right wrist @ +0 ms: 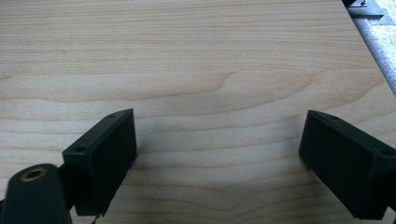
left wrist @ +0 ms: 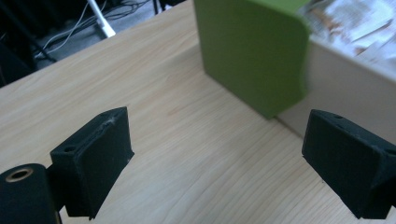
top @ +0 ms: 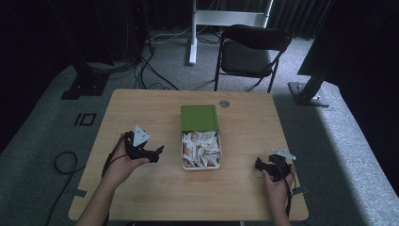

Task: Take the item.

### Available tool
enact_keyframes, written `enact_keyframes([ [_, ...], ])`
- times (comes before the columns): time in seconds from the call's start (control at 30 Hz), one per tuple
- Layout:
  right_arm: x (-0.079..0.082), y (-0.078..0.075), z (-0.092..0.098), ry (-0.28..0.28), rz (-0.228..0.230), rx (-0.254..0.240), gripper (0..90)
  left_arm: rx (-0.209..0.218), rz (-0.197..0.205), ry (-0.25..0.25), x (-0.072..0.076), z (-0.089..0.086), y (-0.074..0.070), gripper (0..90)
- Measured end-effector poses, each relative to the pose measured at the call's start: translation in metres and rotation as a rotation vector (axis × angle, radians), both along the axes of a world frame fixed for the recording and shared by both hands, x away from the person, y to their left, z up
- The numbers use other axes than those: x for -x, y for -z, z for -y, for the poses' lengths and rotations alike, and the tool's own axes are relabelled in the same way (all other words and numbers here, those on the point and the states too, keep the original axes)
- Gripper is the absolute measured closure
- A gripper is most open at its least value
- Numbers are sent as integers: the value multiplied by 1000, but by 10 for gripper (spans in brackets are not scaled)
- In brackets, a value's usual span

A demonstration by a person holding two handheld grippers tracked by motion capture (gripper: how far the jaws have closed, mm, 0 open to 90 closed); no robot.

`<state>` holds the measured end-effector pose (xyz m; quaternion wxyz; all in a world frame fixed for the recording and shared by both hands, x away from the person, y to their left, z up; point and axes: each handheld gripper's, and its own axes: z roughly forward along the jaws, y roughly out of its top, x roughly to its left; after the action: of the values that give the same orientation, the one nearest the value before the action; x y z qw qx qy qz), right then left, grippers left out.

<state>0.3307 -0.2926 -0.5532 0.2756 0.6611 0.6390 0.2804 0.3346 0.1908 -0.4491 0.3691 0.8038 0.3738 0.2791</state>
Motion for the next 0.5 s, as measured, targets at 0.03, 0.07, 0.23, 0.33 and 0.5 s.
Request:
enact_keyframes([
  [0.03, 0, 0, 0, 0, 0, 0, 110, 10, 3, 19, -1, 5, -3, 89],
  [0.07, 0, 0, 0, 0, 0, 0, 110, 14, 3, 30, -1, 8, -5, 89],
  [0.23, 0, 0, 0, -4, 0, 1, 110, 38, 7, 77, -2, 21, -12, 89],
  [0.33, 0, 0, 0, -5, 0, 0, 110, 43, 13, 101, -2, 29, -15, 89],
  [0.5, 0, 0, 0, -5, 0, 1, 110, 41, 17, 133, -3, 38, -20, 89],
])
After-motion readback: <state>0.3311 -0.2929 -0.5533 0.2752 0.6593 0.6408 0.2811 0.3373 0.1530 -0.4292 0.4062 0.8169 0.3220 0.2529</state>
